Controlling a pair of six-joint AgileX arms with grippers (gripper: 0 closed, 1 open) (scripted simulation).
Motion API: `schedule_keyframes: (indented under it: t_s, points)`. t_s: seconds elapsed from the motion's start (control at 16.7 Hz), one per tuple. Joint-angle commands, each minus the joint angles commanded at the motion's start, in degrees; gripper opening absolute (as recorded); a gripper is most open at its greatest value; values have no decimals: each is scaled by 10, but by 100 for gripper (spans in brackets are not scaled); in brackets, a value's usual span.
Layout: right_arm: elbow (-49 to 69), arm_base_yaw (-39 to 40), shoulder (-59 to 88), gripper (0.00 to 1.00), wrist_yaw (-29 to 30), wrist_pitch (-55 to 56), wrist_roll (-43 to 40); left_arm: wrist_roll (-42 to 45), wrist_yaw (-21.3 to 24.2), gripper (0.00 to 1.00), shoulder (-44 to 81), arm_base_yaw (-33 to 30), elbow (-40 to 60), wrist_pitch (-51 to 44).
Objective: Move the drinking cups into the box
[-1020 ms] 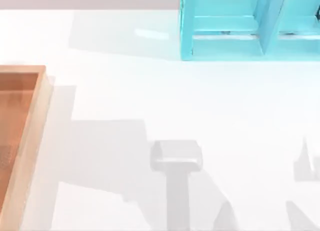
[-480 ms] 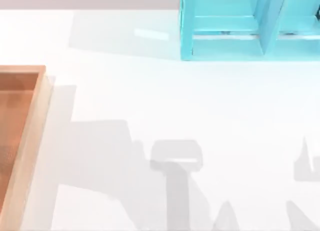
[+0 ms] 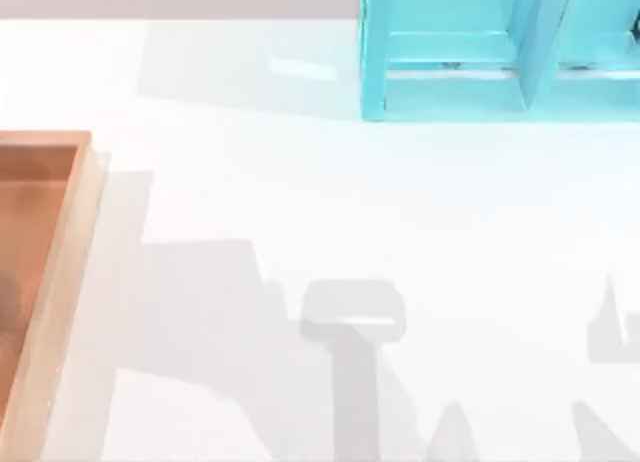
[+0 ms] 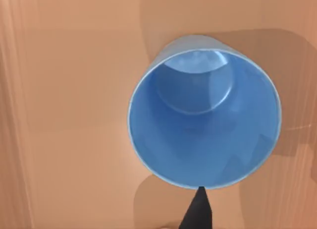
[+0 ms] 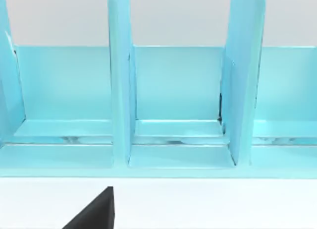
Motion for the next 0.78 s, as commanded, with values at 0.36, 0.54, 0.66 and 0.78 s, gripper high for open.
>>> schedule_keyframes:
  t_s: [0.36,0.54,0.66,0.78]
  points:
    - [0,0,0,100,0,0,0,0,0,100,0,0,0,0]
    - [0,0,0,100,0,0,0,0,0,100,0,0,0,0]
    - [0,0,0,100,0,0,0,0,0,100,0,0,0,0]
    - [0,0,0,100,0,0,0,0,0,100,0,-1,2,-2]
